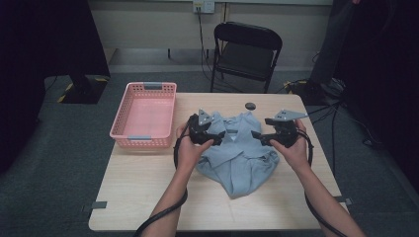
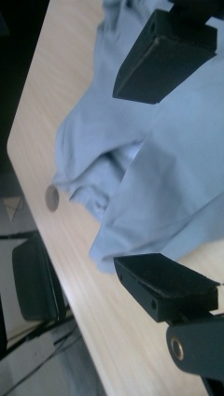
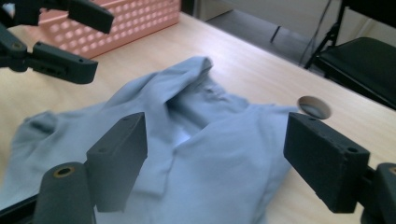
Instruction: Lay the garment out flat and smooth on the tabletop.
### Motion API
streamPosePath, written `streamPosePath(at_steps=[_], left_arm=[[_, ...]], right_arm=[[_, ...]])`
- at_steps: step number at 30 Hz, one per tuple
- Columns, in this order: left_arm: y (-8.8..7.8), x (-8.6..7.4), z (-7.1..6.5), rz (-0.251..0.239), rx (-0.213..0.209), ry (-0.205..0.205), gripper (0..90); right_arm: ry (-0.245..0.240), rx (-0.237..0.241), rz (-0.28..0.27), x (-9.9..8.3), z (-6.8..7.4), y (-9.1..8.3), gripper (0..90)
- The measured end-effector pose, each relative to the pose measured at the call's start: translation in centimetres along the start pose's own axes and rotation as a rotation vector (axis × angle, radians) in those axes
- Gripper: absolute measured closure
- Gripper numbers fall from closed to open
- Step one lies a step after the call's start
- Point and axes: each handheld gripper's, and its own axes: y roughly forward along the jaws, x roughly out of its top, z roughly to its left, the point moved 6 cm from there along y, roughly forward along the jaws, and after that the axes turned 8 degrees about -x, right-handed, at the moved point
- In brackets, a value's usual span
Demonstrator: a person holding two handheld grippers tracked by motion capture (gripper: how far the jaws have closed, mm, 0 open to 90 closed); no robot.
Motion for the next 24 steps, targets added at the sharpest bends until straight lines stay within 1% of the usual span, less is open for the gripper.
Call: streamPosePath(at_steps=[1,3,7,9,10,11,12,13,14,15,16,17,18,20,22,24], left_arm=[[-0.1,-0.3,-0.3,0.005,-0.007,0.004,15.9],[-0.3,-1.0,-1.0,0.012,-0.022,0.012,16.0],[-0.4,-2.7,-2.2,0.038,-0.06,0.02,16.0],[-0.4,-3.5,-2.9,0.047,-0.078,0.027,16.1],[-0.4,-4.0,-3.2,0.049,-0.09,0.025,16.1],[-0.5,-4.4,-3.5,0.056,-0.105,0.024,16.1],[-0.5,-4.8,-3.8,0.06,-0.114,0.024,16.1],[-0.6,-5.3,-4.0,0.066,-0.123,0.027,16.1],[-0.7,-6.2,-4.5,0.079,-0.136,0.028,16.1],[-0.7,-6.2,-4.5,0.079,-0.136,0.028,16.1],[-0.8,-6.9,-4.9,0.087,-0.144,0.029,16.1],[-0.8,-6.9,-4.9,0.087,-0.144,0.029,16.1],[-0.9,-7.3,-5.0,0.092,-0.147,0.026,16.1],[-1.0,-7.9,-5.3,0.103,-0.151,0.017,16.2],[-1.0,-8.7,-5.5,0.108,-0.151,0.03,16.3],[-1.1,-9.0,-5.4,0.109,-0.148,0.035,16.3]], right_arm=[[-0.004,0.013,0.004,-0.4,0.3,-0.1,19.6],[-0.01,0.022,0.014,-1.1,0.9,-0.3,19.2],[-0.017,0.071,0.048,-2.9,2.5,-0.5,19.3],[-0.043,0.075,0.058,-3.9,3.3,-0.5,19.5],[-0.049,0.085,0.069,-4.4,3.7,-0.5,20.9],[-0.068,0.106,0.095,-5.4,4.6,-0.5,21.8],[-0.068,0.106,0.095,-5.4,4.6,-0.5,21.8],[-0.08,0.108,0.101,-5.9,4.9,-0.5,21.8],[-0.091,0.114,0.118,-6.9,5.5,-0.3,21.4],[-0.091,0.114,0.118,-6.9,5.5,-0.3,21.4],[-0.089,0.12,0.129,-7.8,5.9,-0.1,21.2],[-0.085,0.126,0.138,-8.2,6.1,-0.1,21.3],[-0.085,0.126,0.138,-8.2,6.1,-0.1,21.3],[-0.079,0.135,0.146,-8.8,6.4,0.1,21.2],[-0.083,0.133,0.156,-9.4,6.7,0.2,20.4],[-0.087,0.129,0.158,-9.5,6.8,0.3,20.2]])
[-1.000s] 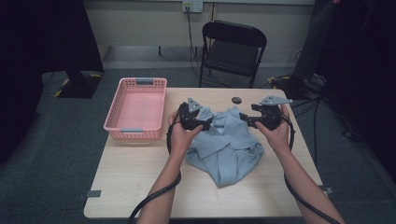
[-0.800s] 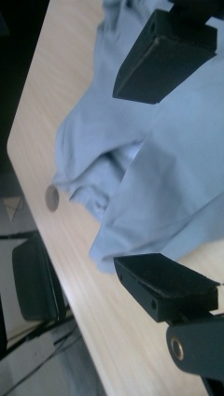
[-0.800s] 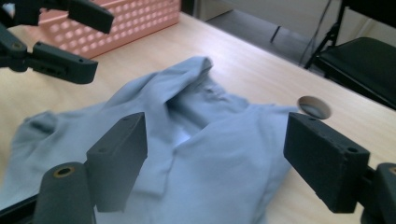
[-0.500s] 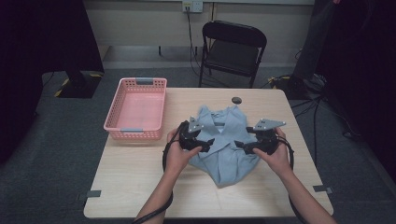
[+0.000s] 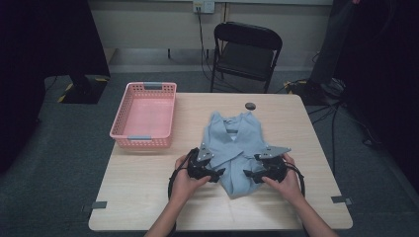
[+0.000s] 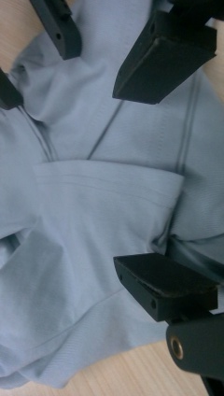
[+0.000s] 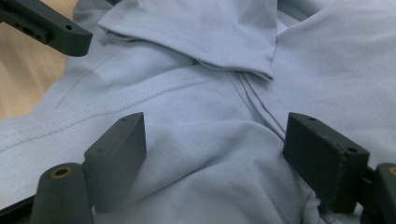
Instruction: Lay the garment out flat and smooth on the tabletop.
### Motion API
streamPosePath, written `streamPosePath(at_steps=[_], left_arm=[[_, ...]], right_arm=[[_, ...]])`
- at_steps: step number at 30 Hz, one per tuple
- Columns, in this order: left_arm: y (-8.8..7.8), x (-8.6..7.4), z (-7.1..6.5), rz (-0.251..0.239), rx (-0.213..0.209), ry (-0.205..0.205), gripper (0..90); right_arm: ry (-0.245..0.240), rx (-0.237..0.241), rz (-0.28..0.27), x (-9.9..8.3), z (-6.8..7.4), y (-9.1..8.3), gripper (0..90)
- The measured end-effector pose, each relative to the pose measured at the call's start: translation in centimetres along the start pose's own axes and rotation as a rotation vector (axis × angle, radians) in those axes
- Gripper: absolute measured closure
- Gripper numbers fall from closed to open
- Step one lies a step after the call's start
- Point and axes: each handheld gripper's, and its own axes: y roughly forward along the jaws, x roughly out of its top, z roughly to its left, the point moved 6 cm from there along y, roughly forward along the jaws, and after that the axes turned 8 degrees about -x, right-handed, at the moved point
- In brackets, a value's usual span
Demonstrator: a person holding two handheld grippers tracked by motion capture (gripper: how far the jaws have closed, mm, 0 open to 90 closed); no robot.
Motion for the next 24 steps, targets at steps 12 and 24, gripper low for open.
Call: streamPosePath(at_steps=[12,24], left_arm=[[0.1,-2.4,0.4,0.019,-0.003,-0.01,15.6],[0.1,-2.4,0.4,0.015,-0.005,-0.009,15.3]], right_arm=[[-0.005,-0.029,0.004,-1.2,0.4,0.6,18.4],[0.041,-0.022,0.006,-1.6,0.3,0.8,18.1]])
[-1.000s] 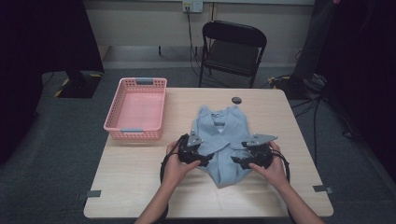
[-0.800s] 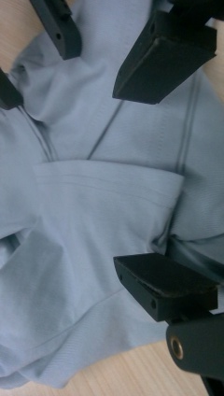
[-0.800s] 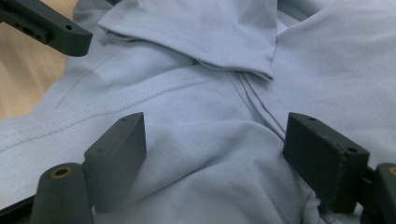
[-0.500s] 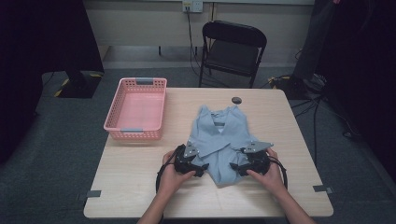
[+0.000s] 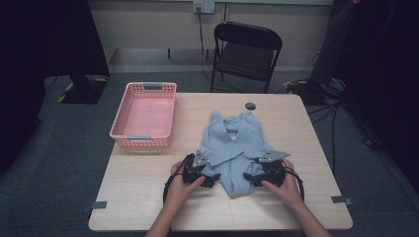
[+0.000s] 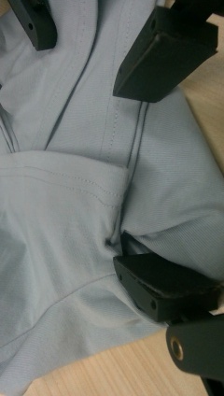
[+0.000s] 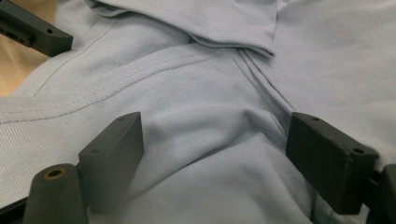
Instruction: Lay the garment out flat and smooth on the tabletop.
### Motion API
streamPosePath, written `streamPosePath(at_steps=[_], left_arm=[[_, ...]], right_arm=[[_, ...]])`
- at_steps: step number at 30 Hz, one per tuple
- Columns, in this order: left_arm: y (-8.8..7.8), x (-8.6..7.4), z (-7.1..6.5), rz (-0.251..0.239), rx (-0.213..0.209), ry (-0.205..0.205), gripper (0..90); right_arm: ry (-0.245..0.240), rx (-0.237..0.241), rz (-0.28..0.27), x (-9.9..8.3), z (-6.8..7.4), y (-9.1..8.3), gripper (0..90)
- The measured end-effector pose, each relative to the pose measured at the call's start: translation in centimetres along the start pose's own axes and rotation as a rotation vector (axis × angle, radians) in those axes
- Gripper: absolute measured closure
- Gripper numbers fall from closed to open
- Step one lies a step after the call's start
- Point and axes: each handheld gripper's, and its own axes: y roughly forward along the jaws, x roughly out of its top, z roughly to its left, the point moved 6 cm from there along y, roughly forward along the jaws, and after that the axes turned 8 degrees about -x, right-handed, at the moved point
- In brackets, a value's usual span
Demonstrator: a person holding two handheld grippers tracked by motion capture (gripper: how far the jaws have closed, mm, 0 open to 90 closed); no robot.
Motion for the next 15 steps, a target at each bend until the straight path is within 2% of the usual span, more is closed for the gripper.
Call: streamPosePath(at_steps=[3,15], left_arm=[[0.01,0.0,0.02,0.0,0.001,-0.001,15.1],[0.02,0.0,0.02,0.001,0.001,-0.001,15.1]], right_arm=[[0.026,0.019,0.014,-0.03,-0.14,0.1,17.8],[0.036,0.005,0.015,0.03,-0.03,0.12,18.0]])
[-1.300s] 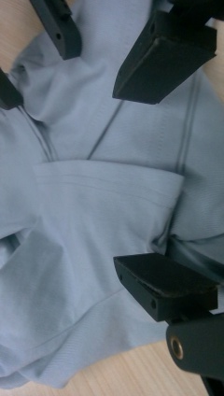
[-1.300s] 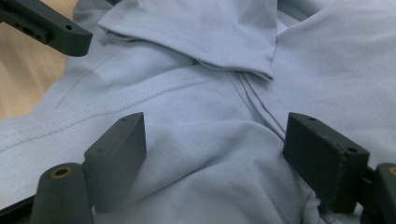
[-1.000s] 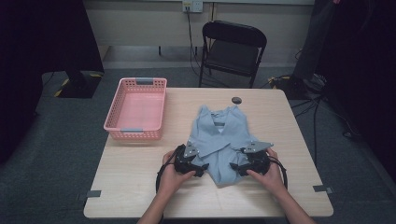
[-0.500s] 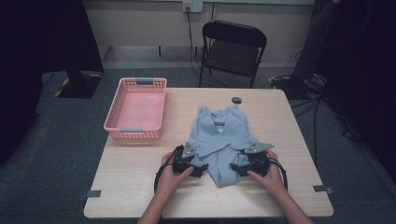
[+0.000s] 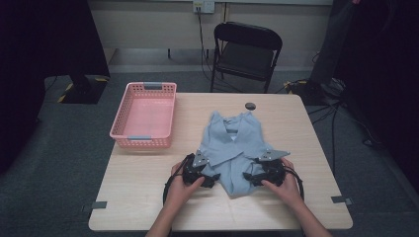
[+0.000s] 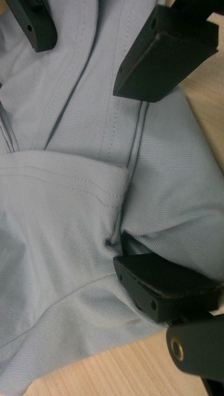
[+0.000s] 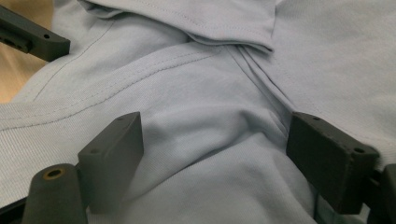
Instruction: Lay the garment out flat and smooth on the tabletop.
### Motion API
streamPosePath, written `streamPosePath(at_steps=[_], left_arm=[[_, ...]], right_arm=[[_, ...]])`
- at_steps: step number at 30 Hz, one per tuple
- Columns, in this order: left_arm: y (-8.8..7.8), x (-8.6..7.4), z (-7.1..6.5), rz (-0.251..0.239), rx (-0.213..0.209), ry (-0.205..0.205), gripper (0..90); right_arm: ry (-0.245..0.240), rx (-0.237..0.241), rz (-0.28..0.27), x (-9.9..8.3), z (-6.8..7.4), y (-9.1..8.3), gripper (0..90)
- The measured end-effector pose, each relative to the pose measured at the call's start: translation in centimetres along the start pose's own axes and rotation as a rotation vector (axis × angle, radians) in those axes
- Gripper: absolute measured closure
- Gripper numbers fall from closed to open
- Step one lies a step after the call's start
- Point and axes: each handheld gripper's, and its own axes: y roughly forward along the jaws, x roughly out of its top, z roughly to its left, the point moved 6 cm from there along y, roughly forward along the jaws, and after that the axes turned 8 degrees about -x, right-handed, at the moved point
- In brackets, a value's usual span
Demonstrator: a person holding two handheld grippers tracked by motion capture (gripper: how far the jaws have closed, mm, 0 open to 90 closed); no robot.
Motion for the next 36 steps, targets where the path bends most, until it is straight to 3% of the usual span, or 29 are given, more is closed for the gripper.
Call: streamPosePath(at_steps=[7,12,16,18,19,25,28,30,36], left_arm=[[0.0,0.0,0.0,0.0,-0.001,-0.001,15.1],[0.0,0.0,0.0,0.0,-0.001,0.0,15.1],[0.0,0.0,0.0,0.0,-0.001,-0.001,15.1],[0.0,0.0,0.0,0.001,-0.001,-0.001,15.1],[0.0,0.0,0.0,0.0,-0.002,-0.001,15.1],[0.0,0.0,0.0,0.001,-0.003,-0.001,15.0],[0.0,0.0,0.0,0.0,-0.003,-0.002,15.0],[0.0,0.0,0.0,0.0,-0.003,-0.002,15.0],[0.0,0.0,0.0,0.001,-0.004,-0.001,15.0]], right_arm=[[-0.008,0.004,-0.02,1.4,-0.5,-0.5,25.2],[-0.054,-0.019,-0.032,3.7,-1.7,-0.6,38.5],[-0.028,0.002,-0.009,4.7,-2.6,0.4,50.7],[-0.044,0.025,0.019,4.7,-2.6,1.1,57.4],[-0.064,0.014,0.056,4.6,-2.6,1.9,64.6],[-0.069,0.003,0.091,4.2,-2.5,3.2,70.2],[-0.04,0.005,0.099,4.0,-2.8,3.5,73.3],[0.007,0.027,0.092,4.0,-3.2,3.4,86.3],[0.043,0.055,0.07,4.3,-3.6,2.8,87.3]])
